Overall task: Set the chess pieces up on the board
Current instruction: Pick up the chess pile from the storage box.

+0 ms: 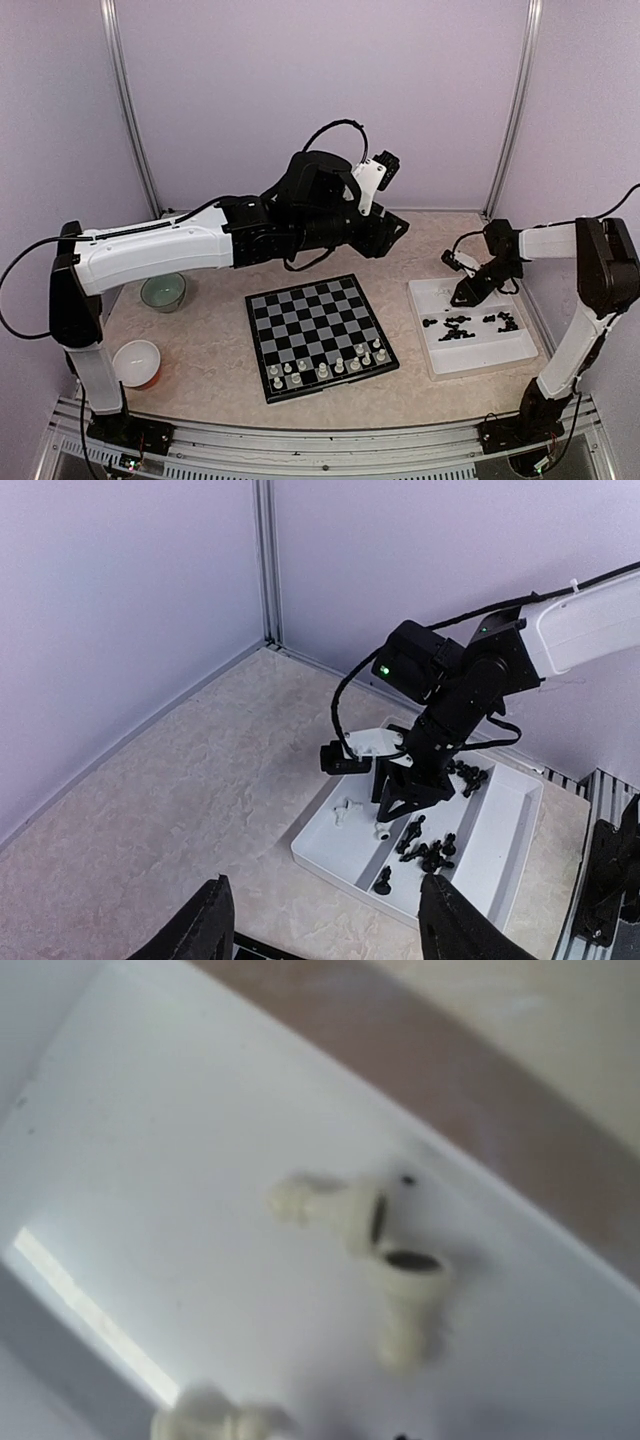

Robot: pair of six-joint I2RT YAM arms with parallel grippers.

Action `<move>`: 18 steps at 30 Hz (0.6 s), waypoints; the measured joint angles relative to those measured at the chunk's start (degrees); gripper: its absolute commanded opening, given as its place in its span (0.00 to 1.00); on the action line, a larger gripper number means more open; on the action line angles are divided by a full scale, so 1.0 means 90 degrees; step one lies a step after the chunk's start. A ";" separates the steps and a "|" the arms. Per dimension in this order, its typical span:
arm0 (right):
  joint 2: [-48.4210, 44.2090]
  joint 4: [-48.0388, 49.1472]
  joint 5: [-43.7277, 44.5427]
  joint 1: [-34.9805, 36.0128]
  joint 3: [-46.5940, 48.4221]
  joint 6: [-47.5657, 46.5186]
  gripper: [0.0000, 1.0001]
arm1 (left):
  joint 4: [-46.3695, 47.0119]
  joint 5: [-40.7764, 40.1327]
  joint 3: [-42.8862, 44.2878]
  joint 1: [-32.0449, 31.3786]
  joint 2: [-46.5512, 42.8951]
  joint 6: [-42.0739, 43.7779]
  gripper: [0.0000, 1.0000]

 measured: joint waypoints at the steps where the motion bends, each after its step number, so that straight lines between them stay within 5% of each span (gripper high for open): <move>1: 0.0095 0.0056 0.0029 0.0046 0.0000 0.0010 0.31 | -0.0005 0.0000 -0.0032 0.0000 0.0019 -0.0036 0.63; 18: 0.0505 0.0583 0.0413 0.0194 0.0228 0.0160 0.26 | -0.0206 -0.0007 -0.0177 -0.0005 0.0073 -0.0325 0.63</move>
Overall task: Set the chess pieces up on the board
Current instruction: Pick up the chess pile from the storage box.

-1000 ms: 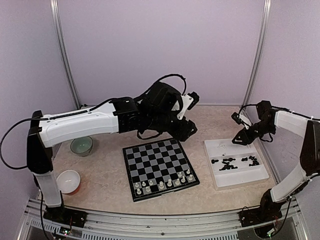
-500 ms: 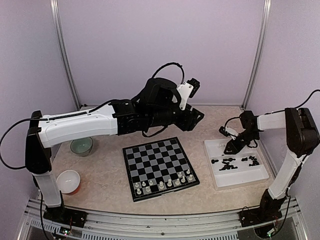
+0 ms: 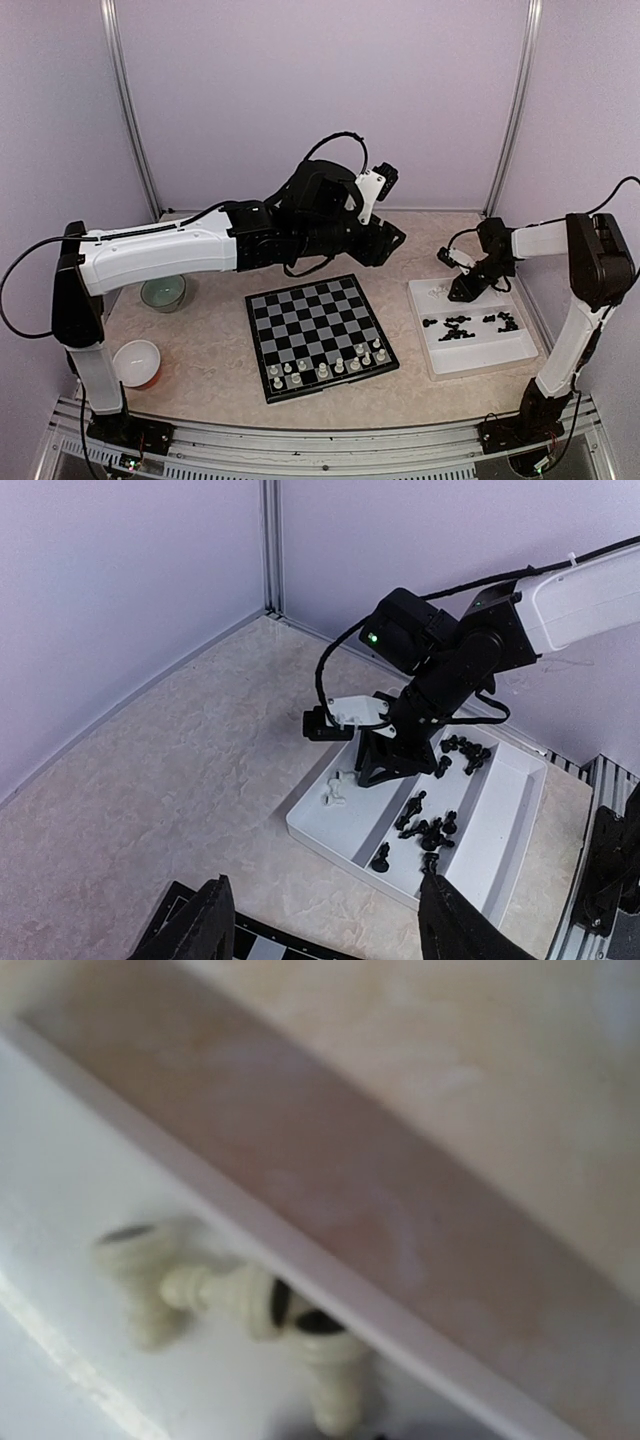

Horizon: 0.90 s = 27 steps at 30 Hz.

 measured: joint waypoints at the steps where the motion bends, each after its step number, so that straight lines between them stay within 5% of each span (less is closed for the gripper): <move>1: -0.0010 -0.0002 0.0036 0.0000 0.0000 0.0002 0.27 | -0.0024 0.0010 0.0041 0.0000 0.0017 0.0000 0.63; 13: 0.0204 0.0151 -0.0029 0.0070 0.0209 0.0005 0.25 | -0.0104 0.0121 0.0075 0.0000 0.0100 -0.0114 0.62; 19: 0.0219 0.0211 -0.0187 0.0109 0.0194 -0.0097 0.12 | -0.0102 0.0158 0.0068 -0.0002 0.0100 -0.0170 0.62; 27: -0.0158 -0.0299 -0.0525 0.0109 0.0044 -0.0197 0.09 | -0.0073 0.0214 0.0068 -0.0002 0.0107 -0.0194 0.62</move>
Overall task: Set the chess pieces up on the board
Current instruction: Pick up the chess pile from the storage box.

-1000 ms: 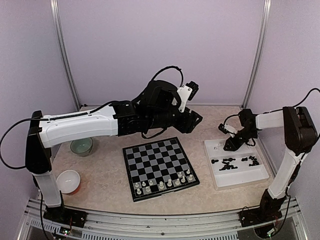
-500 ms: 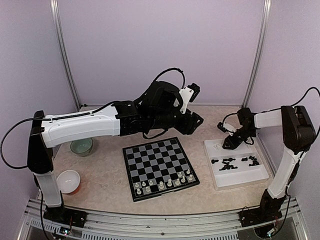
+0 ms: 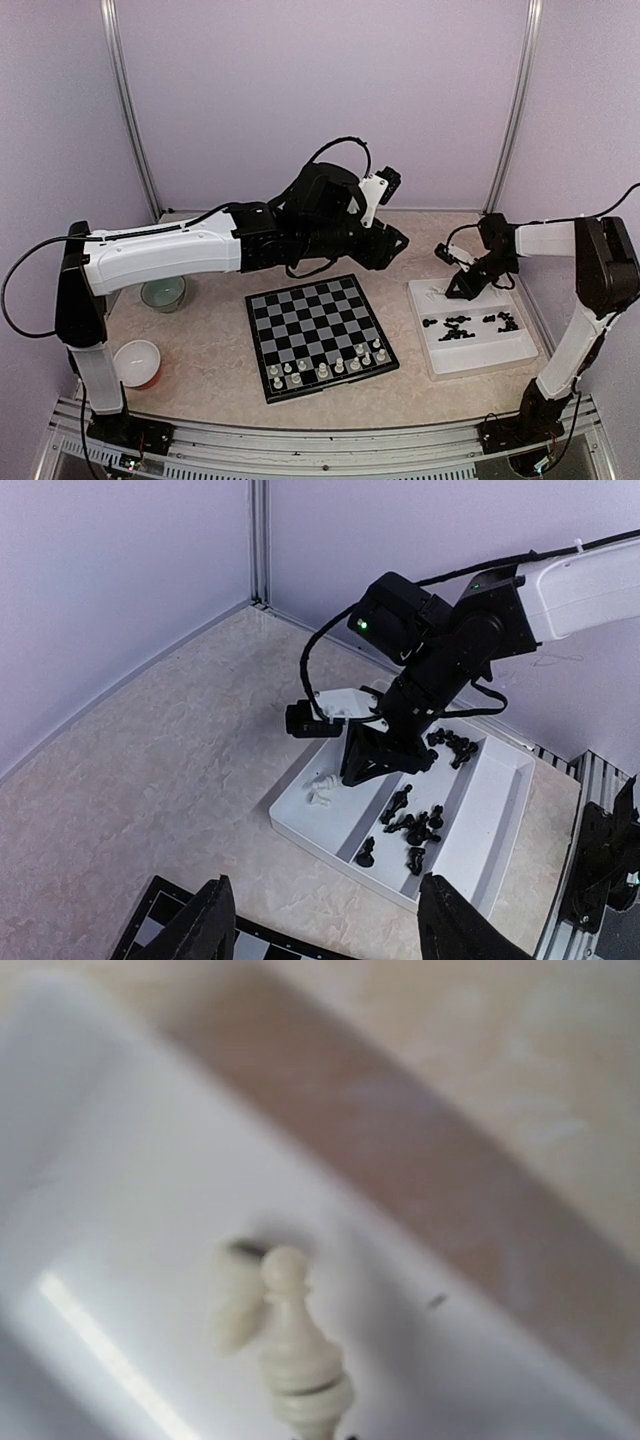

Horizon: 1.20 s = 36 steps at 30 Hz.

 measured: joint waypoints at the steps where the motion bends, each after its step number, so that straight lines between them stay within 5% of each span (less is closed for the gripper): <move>1: -0.0172 -0.0129 -0.0063 0.0000 -0.0012 -0.0024 0.08 | 0.0017 0.0029 0.0000 0.0000 0.0010 0.0000 0.62; 11: -0.2093 -0.1260 -0.1156 0.0051 0.0389 -0.0338 0.09 | 0.0891 0.1224 -0.0600 0.0126 0.0299 -0.0262 0.62; 24: -0.2885 -0.2181 -0.2059 0.1163 0.0809 -0.0709 0.09 | 0.3089 0.3470 -0.1173 0.1013 0.0782 -0.2484 0.46; 36: -0.2885 -0.2368 -0.2144 0.1273 0.0942 -0.0741 0.10 | 0.3568 0.4252 -0.1064 0.0969 0.1299 -0.3293 0.34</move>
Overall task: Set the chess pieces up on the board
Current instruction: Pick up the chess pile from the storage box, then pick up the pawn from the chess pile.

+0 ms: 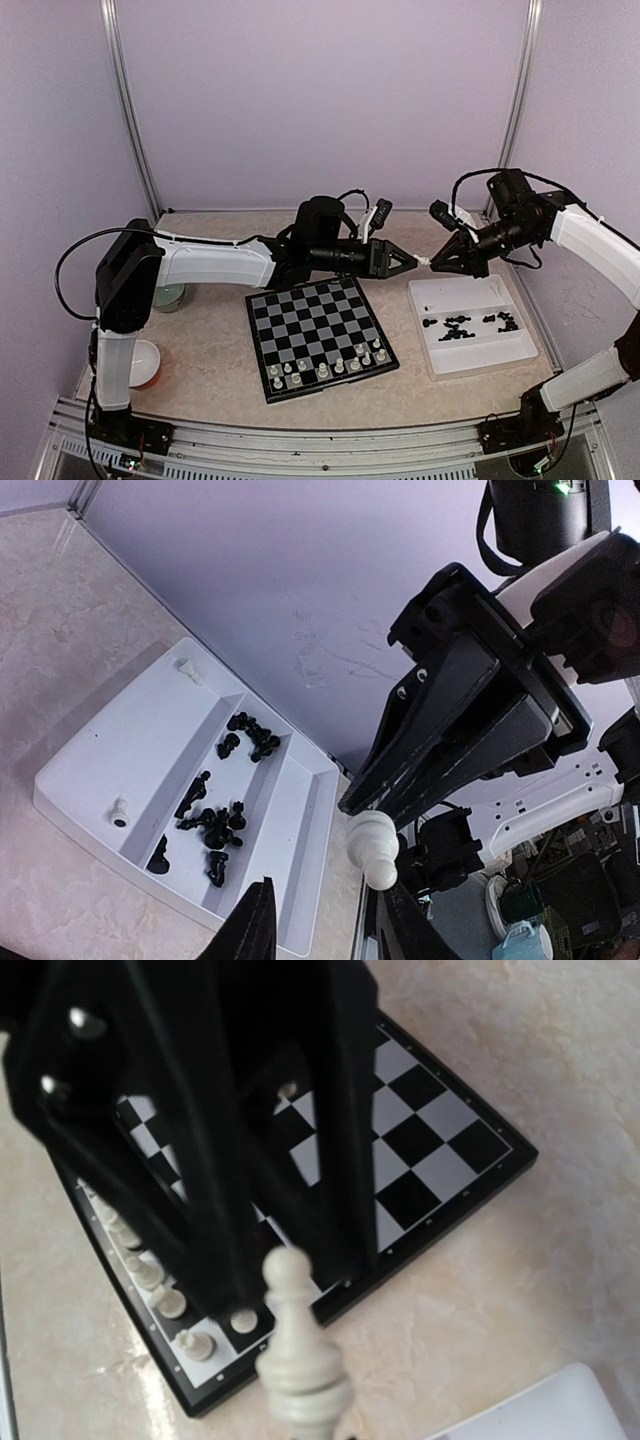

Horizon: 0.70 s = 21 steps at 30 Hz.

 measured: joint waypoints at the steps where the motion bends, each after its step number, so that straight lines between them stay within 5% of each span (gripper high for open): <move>1: 0.0002 0.0000 -0.0002 0.0007 0.0002 0.0000 0.10 | 0.0005 0.0041 0.0044 0.0000 0.0046 -0.0032 0.34; 16: 0.0109 -0.0005 0.0002 0.0056 0.0002 0.0000 0.10 | 0.0199 0.0197 0.0138 -0.0002 0.0180 -0.0223 0.37; 21: 0.0138 -0.0002 0.0002 0.0083 0.0002 0.0000 0.10 | 0.0289 0.0216 0.0138 -0.0002 0.0180 -0.0262 0.28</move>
